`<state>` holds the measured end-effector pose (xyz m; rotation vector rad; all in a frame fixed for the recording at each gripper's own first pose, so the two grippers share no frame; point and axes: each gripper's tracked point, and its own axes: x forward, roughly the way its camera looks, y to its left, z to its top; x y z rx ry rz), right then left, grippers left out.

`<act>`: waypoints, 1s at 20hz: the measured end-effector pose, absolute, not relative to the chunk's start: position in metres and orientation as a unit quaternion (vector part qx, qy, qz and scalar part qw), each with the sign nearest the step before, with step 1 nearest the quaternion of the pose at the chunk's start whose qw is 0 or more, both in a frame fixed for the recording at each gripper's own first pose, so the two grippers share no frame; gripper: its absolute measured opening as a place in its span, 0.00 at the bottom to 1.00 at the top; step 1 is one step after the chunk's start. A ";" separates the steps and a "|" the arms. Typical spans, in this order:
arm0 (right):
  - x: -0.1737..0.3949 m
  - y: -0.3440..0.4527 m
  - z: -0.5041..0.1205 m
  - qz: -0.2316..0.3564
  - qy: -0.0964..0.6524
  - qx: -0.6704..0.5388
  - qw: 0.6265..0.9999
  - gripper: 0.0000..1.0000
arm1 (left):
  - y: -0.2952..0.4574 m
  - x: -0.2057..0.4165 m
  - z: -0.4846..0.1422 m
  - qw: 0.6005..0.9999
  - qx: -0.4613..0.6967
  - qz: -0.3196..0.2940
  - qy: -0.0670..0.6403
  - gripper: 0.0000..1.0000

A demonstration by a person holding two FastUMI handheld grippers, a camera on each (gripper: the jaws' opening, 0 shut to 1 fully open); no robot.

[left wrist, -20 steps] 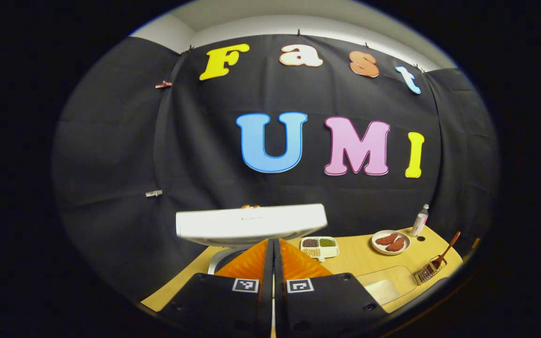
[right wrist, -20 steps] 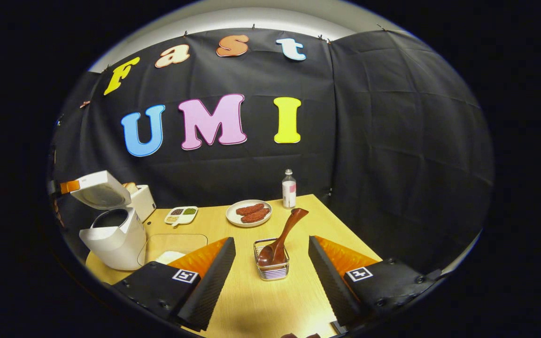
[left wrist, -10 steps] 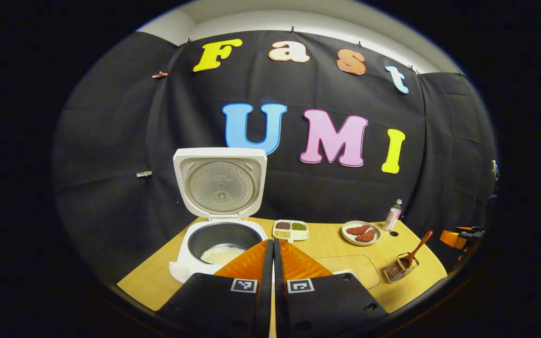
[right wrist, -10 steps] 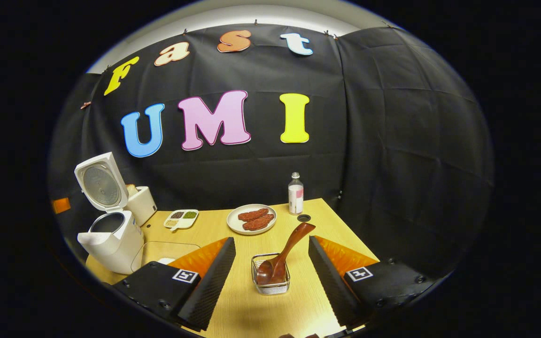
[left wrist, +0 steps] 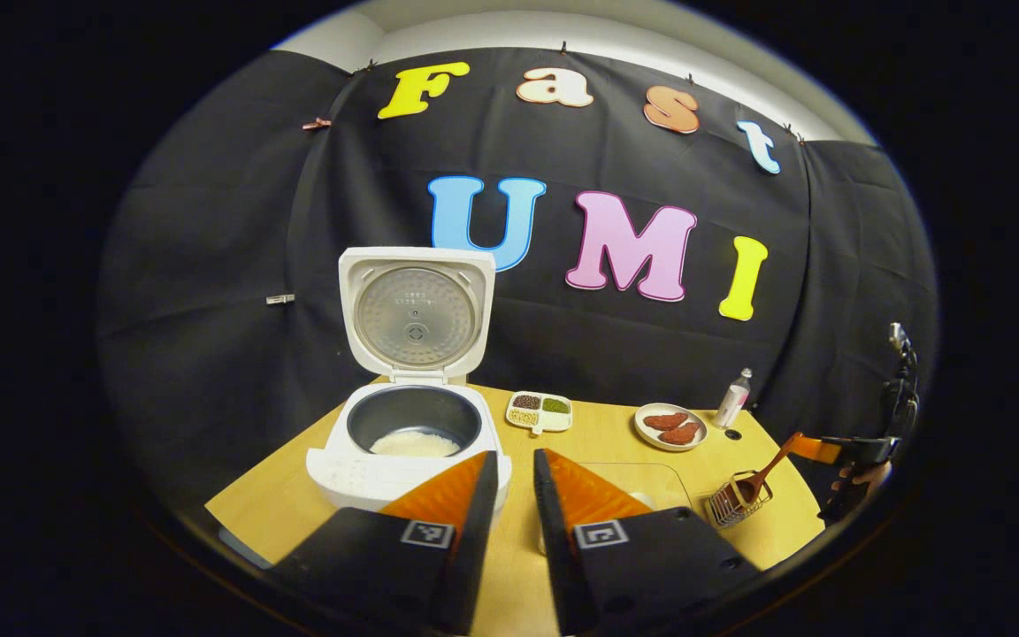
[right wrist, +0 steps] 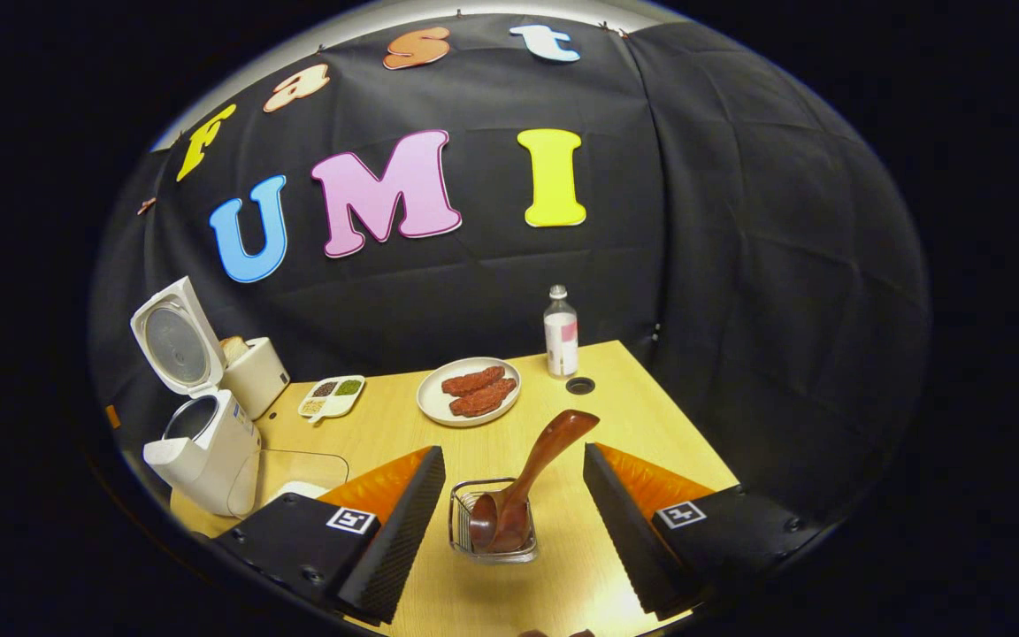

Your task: Close the left gripper, press the button to open the rice cooker; take a wooden spoon from the chopstick holder with the right hand, scoop a spoonful of rice and pour it into the rice cooker, then put the wooden spoon back into the chopstick holder.

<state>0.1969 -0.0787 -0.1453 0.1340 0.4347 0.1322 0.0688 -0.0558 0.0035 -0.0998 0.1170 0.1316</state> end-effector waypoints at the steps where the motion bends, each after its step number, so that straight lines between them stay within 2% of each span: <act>1: 0.202 -0.080 -0.155 0.068 0.223 0.067 0.970 0.99 | -0.060 0.065 0.004 0.995 -0.044 0.066 0.055 0.51; 2: 0.207 -0.081 -0.163 0.070 0.230 0.066 0.968 0.99 | -0.062 0.060 0.004 0.995 -0.036 0.073 0.052 0.76; 4: 0.215 -0.082 -0.181 0.076 0.245 0.063 0.965 0.99 | -0.063 0.053 0.005 0.994 -0.022 0.095 0.046 0.99; 8: 0.233 -0.082 -0.212 0.082 0.274 0.072 0.956 0.99 | -0.074 0.046 -0.010 0.991 -0.029 0.118 0.060 0.97; 12: 0.252 -0.071 -0.217 0.106 0.266 0.101 0.953 0.99 | -0.074 0.041 -0.029 0.985 -0.034 0.149 0.082 0.97; 15: 0.265 -0.066 -0.224 0.114 0.262 0.122 0.950 0.95 | -0.082 0.036 -0.042 0.983 -0.032 0.153 0.095 0.97; 17: 0.271 -0.064 -0.229 0.117 0.263 0.127 0.949 0.87 | -0.089 0.036 -0.049 0.983 -0.025 0.150 0.102 0.97; 18: 0.273 -0.063 -0.231 0.117 0.268 0.132 0.947 0.80 | -0.092 0.035 -0.053 0.983 -0.021 0.150 0.107 0.97; 19: 0.272 -0.063 -0.231 0.116 0.273 0.137 0.945 0.67 | -0.094 0.035 -0.058 0.982 -0.017 0.151 0.112 0.97; 20: 0.272 -0.064 -0.230 0.113 0.274 0.138 0.945 0.62 | -0.097 0.036 -0.060 0.982 -0.016 0.149 0.114 0.97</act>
